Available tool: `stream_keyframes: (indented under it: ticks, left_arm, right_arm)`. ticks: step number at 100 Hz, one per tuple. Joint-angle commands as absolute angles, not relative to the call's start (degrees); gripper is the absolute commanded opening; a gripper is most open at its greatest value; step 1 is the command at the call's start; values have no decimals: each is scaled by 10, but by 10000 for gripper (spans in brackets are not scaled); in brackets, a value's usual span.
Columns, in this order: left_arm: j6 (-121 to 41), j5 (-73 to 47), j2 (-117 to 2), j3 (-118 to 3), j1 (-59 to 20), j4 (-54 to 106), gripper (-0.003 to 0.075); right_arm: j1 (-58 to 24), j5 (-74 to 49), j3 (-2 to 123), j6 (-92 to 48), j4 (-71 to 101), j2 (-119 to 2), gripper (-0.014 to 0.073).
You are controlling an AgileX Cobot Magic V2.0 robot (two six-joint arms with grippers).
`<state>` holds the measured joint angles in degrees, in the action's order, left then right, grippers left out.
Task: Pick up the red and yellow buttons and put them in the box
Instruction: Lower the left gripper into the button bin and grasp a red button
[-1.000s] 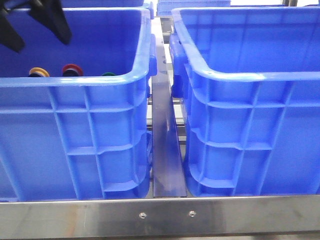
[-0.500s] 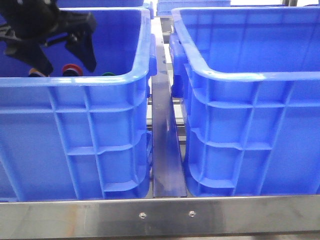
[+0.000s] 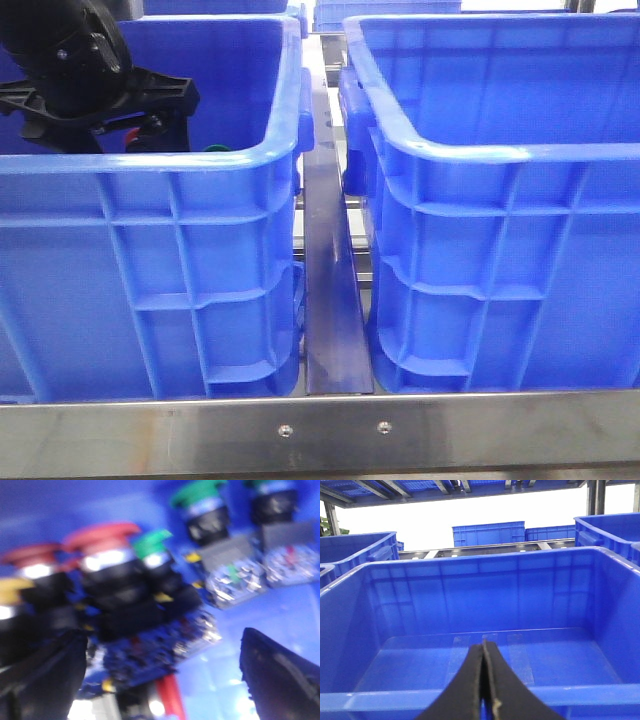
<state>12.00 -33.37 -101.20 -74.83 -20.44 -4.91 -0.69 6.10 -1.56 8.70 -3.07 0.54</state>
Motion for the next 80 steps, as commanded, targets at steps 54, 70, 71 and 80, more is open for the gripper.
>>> stream_keyframes:
  ticks: [54,70,71,80]
  left_arm:
    - [137,-284,-1015,-768,-205,-69,424]
    - [137,-281,-1013,-768,-205,-70,120]
    - [137,-281,-1013,-768,-205,-70,91]
    - [137,-281,-1003,-768,-205,-74,-18]
  right_arm:
    - [-7,110,-19,88,-30,17,-68]
    - [-7,110,-19,88,-30,17,-68]
    - [-7,110,-19,88,-30,17,-68]
    - [-7,110,-19,88,-30,17,-68]
